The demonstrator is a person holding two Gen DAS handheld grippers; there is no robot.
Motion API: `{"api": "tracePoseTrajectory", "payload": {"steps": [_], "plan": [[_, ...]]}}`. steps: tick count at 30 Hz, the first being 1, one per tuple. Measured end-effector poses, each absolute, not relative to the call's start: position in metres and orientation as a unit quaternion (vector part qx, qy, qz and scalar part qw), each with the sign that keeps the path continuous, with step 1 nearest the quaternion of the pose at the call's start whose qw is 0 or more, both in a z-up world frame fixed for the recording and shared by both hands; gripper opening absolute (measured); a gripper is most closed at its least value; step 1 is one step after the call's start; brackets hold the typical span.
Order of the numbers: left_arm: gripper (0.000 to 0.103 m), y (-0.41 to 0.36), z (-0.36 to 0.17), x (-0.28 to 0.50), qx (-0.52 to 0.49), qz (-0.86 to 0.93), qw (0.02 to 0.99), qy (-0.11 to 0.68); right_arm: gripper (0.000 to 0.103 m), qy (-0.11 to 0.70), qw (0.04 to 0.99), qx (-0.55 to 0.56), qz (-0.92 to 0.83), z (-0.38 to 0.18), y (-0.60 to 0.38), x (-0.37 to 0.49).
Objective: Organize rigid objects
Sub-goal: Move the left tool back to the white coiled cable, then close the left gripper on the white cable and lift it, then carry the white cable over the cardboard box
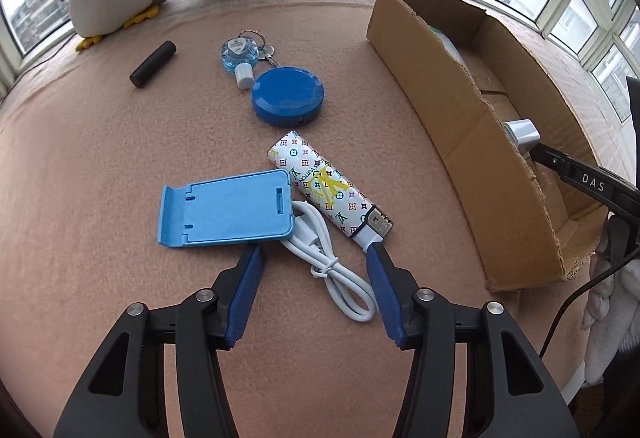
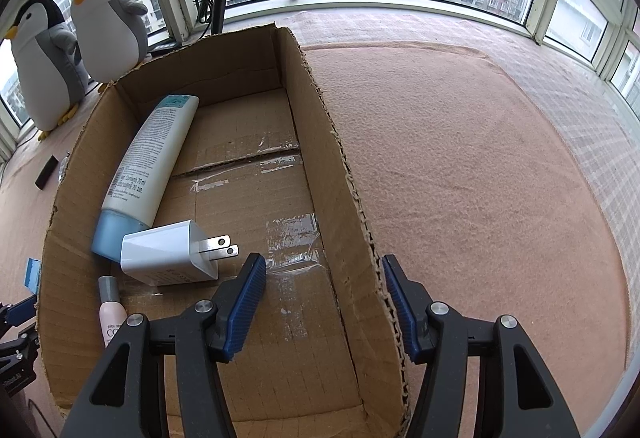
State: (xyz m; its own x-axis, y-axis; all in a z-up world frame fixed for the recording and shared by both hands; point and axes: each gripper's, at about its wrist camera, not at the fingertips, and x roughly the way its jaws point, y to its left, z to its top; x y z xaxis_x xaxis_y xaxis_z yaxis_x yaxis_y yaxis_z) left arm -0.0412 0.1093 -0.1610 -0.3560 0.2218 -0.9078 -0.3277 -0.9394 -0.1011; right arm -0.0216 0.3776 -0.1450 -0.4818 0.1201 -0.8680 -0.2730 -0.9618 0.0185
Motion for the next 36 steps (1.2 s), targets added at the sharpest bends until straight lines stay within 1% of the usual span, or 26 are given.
{"api": "tracePoseTrajectory", "payload": {"steps": [2, 4, 6, 9, 10, 12, 19, 22, 25, 36], "plan": [[0.044, 0.107, -0.161, -0.04, -0.54, 0.823, 0.167, 0.059, 0.055, 0.077, 0.114, -0.496, 0.857, -0.145, 0.378, -0.021], [0.032, 0.103, -0.161, -0.04, -0.539, 0.823, 0.166, 0.065, 0.055, 0.076, 0.114, -0.496, 0.857, -0.145, 0.378, -0.021], [0.027, 0.095, -0.161, -0.041, -0.539, 0.823, 0.169, 0.064, 0.055, 0.076, 0.114, -0.496, 0.857, -0.145, 0.378, -0.021], [0.026, 0.084, -0.16, -0.041, -0.537, 0.823, 0.176, 0.065, 0.055, 0.076, 0.114, -0.496, 0.857, -0.145, 0.378, -0.021], [0.021, 0.082, -0.16, -0.041, -0.536, 0.823, 0.178, 0.068, 0.055, 0.076, 0.114, -0.496, 0.857, -0.145, 0.378, -0.021], [0.017, 0.078, -0.161, -0.04, -0.533, 0.823, 0.183, 0.069, 0.055, 0.076, 0.114, -0.496, 0.857, -0.145, 0.378, -0.021], [0.015, 0.07, -0.16, -0.04, -0.542, 0.815, 0.203, 0.024, 0.055, 0.075, 0.115, -0.496, 0.857, -0.145, 0.378, -0.021], [0.015, 0.063, -0.159, -0.039, -0.551, 0.804, 0.223, -0.021, 0.055, 0.075, 0.115, -0.496, 0.857, -0.146, 0.378, -0.021], [0.015, 0.064, -0.157, -0.036, -0.552, 0.797, 0.238, -0.048, 0.055, 0.073, 0.115, -0.496, 0.857, -0.146, 0.378, -0.021], [0.015, 0.086, -0.131, -0.041, -0.524, 0.81, 0.261, -0.04, 0.055, 0.073, 0.115, -0.495, 0.858, -0.146, 0.379, -0.02]]}}
